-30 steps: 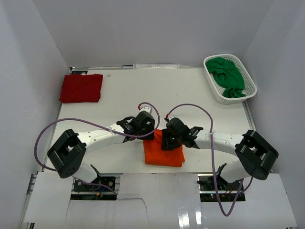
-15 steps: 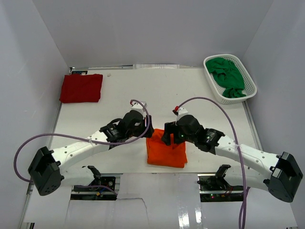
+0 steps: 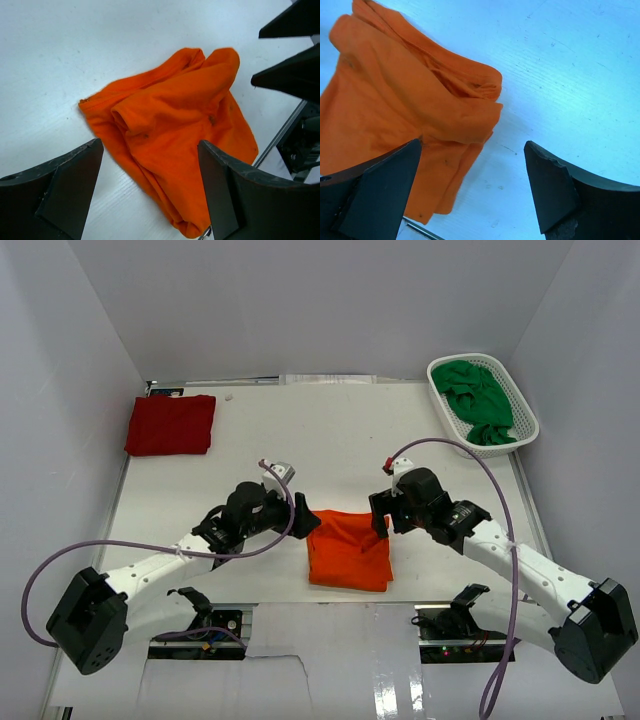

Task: Fold and stack the t-shirts
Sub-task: Smooth out wrinkles on the folded tshirt

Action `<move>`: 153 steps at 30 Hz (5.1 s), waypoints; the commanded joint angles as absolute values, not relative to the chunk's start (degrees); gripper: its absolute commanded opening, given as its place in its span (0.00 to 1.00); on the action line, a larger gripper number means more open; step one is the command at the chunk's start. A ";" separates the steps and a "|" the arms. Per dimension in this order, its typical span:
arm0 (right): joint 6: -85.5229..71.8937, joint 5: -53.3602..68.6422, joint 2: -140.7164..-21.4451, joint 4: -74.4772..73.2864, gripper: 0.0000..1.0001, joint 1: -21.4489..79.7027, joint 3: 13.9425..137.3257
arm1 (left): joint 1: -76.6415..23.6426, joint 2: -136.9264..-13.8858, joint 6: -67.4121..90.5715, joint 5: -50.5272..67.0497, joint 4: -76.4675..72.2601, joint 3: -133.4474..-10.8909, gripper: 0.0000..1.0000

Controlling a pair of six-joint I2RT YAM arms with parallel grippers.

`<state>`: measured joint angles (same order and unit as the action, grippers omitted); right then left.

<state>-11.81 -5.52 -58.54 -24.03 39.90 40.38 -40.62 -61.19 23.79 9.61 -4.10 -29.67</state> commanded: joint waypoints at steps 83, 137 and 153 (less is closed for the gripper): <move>-6.77 7.56 -68.99 -14.33 0.09 33.22 42.70 | -36.91 -70.93 21.09 14.86 -14.94 -32.26 0.00; -27.11 40.15 -72.17 2.77 0.08 30.58 40.28 | -35.16 -76.19 27.77 18.43 -13.88 -40.51 0.49; -56.67 51.15 -76.44 44.50 0.08 37.53 25.76 | -28.48 -98.50 33.83 46.04 -32.84 -47.64 0.00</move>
